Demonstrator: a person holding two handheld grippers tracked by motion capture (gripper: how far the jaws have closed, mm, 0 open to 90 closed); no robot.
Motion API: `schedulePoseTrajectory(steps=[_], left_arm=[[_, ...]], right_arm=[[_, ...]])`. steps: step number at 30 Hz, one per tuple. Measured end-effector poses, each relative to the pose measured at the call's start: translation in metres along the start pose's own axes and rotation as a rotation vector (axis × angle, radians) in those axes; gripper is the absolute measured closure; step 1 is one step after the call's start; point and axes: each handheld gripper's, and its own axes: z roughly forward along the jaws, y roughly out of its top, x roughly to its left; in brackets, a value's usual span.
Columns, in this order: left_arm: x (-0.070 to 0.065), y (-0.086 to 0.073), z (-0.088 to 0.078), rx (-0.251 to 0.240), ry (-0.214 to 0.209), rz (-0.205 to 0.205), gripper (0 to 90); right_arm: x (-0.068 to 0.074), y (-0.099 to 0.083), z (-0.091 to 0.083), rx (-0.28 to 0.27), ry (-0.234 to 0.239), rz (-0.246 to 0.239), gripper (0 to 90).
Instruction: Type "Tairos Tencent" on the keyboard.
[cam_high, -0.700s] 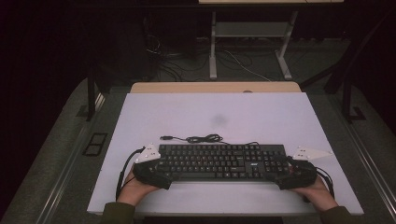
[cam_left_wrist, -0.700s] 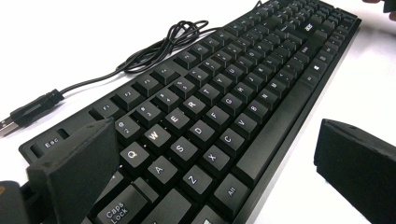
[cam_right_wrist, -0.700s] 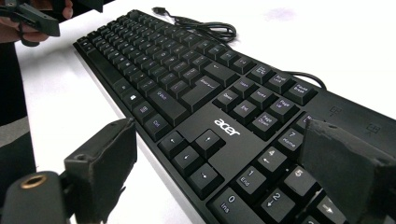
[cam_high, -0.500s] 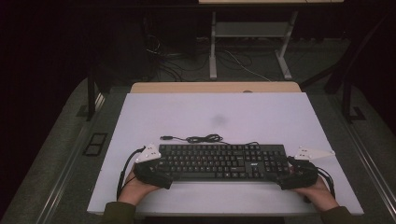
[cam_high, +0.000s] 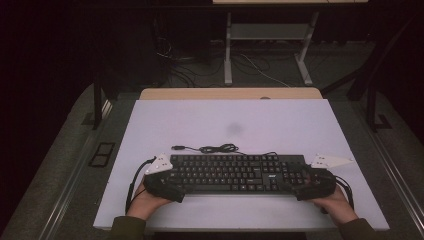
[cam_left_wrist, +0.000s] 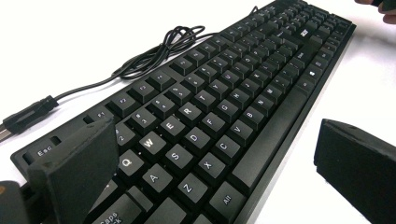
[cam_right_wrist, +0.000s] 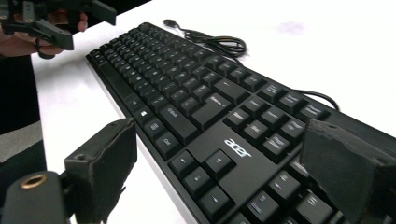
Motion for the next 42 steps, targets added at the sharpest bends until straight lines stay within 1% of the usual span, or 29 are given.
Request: schedulePoseTrajectory(steps=[2,11,17,19,20,23,25,27,30,32,40,42], left_arm=[[-0.001,0.0,0.001,0.007,-0.001,-0.001,0.0],[0.0,0.001,0.002,0.005,-0.003,0.002,0.0],[-0.001,0.001,0.003,0.0,-0.006,-0.003,0.0],[-0.002,0.001,0.003,0.0,-0.008,-0.003,0.0],[-0.002,0.001,0.004,-0.002,-0.01,-0.001,0.0],[-0.002,0.001,0.005,0.001,-0.013,-0.002,0.0],[-0.002,0.002,0.005,0.005,-0.014,0.0,0.0],[-0.003,0.002,0.007,-0.001,-0.018,-0.004,0.0],[-0.002,0.003,0.008,0.002,-0.017,0.001,0.0],[-0.003,0.003,0.01,-0.001,-0.019,-0.004,0.0],[-0.004,0.006,0.017,0.007,-0.026,0.008,0.0],[-0.005,0.007,0.018,0.009,-0.027,0.005,0.0]], right_arm=[[0.001,0.002,0.002,-0.003,0.009,-0.007,10.7],[0.003,0.006,0.008,-0.013,0.035,-0.001,10.7],[0.006,0.01,0.016,-0.018,0.051,0.0,10.8],[0.008,0.011,0.019,-0.017,0.052,-0.008,10.8],[0.009,0.012,0.02,-0.016,0.053,-0.001,10.8],[0.01,0.014,0.023,-0.027,0.051,-0.008,10.8],[0.01,0.015,0.024,-0.03,0.052,0.001,10.8],[0.011,0.016,0.025,-0.028,0.056,0.0,10.8],[0.011,0.017,0.027,-0.031,0.059,-0.005,10.8],[0.011,0.018,0.029,-0.032,0.062,-0.003,10.8],[0.013,0.023,0.036,-0.027,0.072,-0.006,10.8],[0.014,0.024,0.038,-0.025,0.075,-0.003,10.8]])
